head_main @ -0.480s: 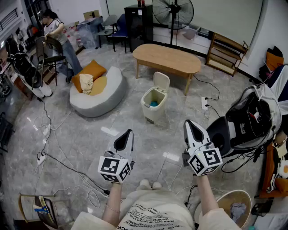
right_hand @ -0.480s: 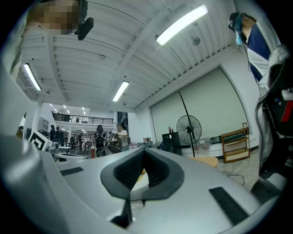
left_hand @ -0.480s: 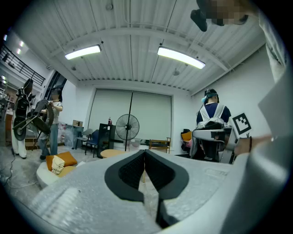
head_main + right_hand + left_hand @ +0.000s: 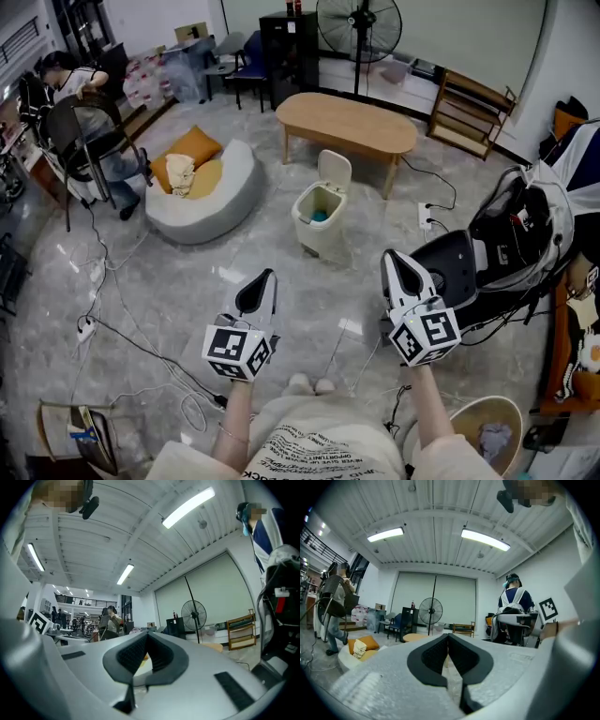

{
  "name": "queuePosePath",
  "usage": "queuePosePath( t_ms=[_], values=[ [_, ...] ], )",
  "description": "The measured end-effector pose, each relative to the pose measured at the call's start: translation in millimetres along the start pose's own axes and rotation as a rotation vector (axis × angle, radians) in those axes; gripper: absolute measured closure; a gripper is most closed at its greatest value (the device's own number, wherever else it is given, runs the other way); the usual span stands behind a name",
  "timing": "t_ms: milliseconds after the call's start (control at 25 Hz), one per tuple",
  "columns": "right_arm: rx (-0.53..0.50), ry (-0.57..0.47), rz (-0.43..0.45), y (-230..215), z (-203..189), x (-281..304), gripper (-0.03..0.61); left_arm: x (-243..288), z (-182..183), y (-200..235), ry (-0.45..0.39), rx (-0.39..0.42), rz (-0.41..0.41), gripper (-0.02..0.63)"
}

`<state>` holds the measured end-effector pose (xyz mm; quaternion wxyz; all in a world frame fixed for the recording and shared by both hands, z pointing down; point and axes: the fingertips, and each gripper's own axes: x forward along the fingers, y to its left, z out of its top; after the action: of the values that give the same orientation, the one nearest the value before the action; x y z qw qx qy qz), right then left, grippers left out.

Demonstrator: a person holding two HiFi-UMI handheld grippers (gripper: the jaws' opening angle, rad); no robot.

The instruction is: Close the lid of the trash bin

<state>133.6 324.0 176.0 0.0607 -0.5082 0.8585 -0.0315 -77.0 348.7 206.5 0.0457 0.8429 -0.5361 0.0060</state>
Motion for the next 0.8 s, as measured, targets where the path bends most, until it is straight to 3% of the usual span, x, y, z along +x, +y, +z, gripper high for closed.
queuePosePath(
  t_ms=[360,720,800],
  values=[
    [0.038,0.013,-0.009,-13,-5,-7,0.560,-2,-2,-13,-0.001,0.005,0.007,0.591],
    [0.081,0.025,0.006,-15,-13,-10,0.336,-8,-3,-19,-0.017,0.006,0.023,0.591],
    [0.070,0.034,0.011,-14,-18,-10,0.310,-11,-5,-20,-0.019,0.009,0.025,0.591]
  ],
)
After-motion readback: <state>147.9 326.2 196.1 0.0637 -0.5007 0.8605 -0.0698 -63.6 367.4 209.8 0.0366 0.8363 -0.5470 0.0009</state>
